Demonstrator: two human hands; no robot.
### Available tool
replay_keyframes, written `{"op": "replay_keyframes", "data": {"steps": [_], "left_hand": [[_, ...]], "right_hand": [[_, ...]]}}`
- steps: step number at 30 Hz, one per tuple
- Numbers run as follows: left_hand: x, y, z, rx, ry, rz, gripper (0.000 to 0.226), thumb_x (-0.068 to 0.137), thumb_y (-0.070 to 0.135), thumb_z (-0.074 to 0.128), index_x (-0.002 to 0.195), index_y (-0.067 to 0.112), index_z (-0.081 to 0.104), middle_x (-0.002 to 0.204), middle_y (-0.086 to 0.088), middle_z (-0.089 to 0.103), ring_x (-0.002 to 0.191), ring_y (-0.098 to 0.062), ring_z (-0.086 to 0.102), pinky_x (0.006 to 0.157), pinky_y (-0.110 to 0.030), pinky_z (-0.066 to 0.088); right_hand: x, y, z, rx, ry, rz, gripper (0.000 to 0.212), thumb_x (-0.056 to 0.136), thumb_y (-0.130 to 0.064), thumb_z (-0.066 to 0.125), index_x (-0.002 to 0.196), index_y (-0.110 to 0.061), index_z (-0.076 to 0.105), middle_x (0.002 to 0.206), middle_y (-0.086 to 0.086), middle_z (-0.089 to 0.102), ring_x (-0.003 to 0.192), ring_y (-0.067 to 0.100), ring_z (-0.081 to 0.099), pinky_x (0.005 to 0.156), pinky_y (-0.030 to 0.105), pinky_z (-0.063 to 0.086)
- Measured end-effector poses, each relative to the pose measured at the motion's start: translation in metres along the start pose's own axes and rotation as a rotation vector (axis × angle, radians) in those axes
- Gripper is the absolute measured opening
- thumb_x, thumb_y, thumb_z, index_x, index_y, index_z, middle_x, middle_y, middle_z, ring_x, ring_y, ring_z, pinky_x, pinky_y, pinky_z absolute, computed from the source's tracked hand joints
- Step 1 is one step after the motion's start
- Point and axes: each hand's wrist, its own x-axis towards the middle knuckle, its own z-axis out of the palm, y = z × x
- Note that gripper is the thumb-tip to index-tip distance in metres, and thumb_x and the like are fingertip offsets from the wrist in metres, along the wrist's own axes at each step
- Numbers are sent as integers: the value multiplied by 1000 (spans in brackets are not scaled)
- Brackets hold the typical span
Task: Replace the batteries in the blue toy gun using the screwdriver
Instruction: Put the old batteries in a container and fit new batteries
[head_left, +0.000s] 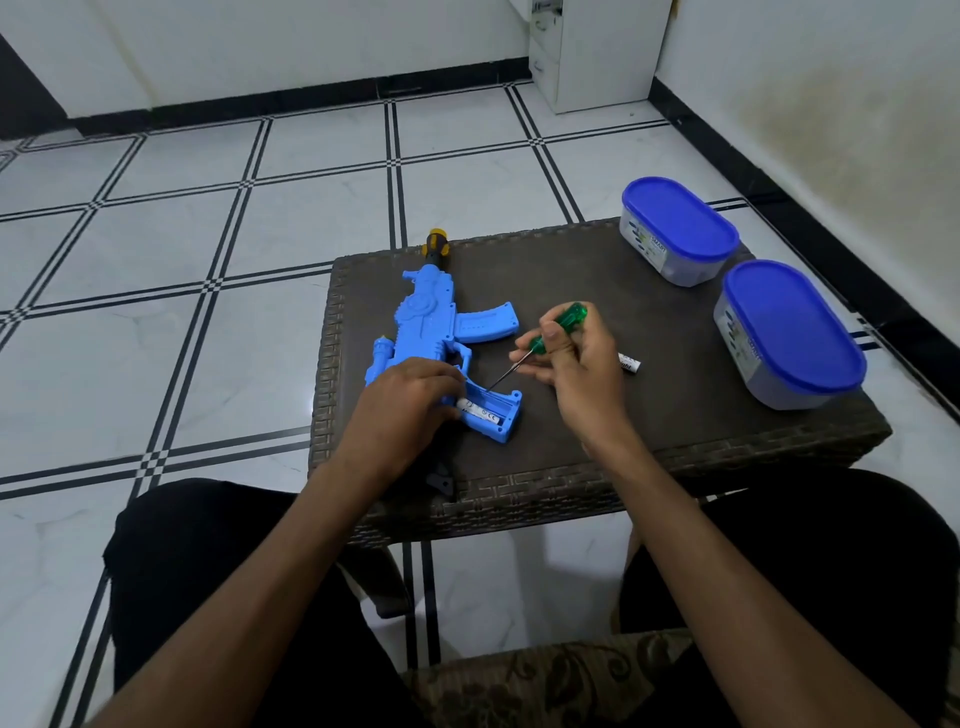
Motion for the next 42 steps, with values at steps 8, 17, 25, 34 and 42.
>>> {"op": "replay_keyframes", "data": {"steps": [8,17,25,34,42], "left_hand": [[-14,13,15,-200,90,-290,27,84,23,73,110,20,73,120,8,64,117,-13,50,94,-18,33],[-16,36,5,-286,137,-379,16,85,31,72,100,33,66,98,18,68,91,-3,60,72,-21,43],[31,35,-7,-752,285,-411,20,87,15,70,106,22,73,93,10,73,84,1,67,71,-13,50],[107,70,45,-875,51,-385,8,79,15,78,86,16,75,80,-5,74,74,-15,69,78,-37,56],[120,73,67,-448,-66,-230,11,78,34,77,87,28,73,87,13,73,83,-2,65,78,-33,55]], "right_hand": [[-7,12,1,12,45,-11,10,102,-17,48,93,-17,50,88,17,65,79,24,71,73,32,60],[-11,14,1,7,73,-4,8,102,-16,48,95,-16,51,91,16,66,81,22,72,73,30,60],[4,-17,-46,-22,336,-122,5,99,-21,55,100,-16,55,101,11,69,92,20,72,79,33,61],[37,-8,-114,-306,584,-151,13,88,-22,71,101,-19,69,97,-3,71,95,13,68,87,40,58],[38,12,-135,-634,496,-56,15,87,-7,69,92,-21,66,95,-6,67,89,6,61,80,20,53]]}}
